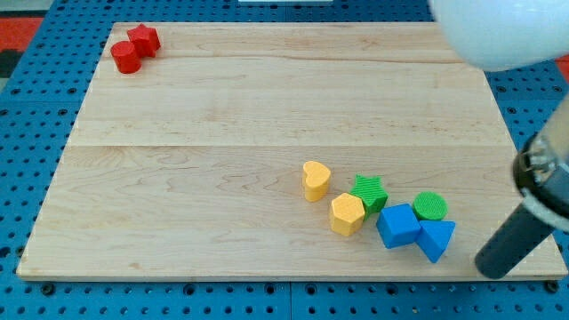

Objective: Push the triangle to the right of the green star

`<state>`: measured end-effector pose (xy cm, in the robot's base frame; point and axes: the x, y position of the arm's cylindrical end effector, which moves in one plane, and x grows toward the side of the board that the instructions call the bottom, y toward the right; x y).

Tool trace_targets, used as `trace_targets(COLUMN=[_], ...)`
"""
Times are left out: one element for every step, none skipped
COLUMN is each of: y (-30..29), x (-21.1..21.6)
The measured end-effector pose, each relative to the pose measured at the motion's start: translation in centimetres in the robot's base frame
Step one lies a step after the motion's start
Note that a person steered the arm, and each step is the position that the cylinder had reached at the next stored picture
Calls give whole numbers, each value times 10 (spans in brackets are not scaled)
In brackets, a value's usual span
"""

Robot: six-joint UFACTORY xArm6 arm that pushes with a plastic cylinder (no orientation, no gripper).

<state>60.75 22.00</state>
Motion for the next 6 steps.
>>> trace_targets(y=[-13,-36,-36,-5,-1,-78], x=[-40,-45,-41,-10,9,-27])
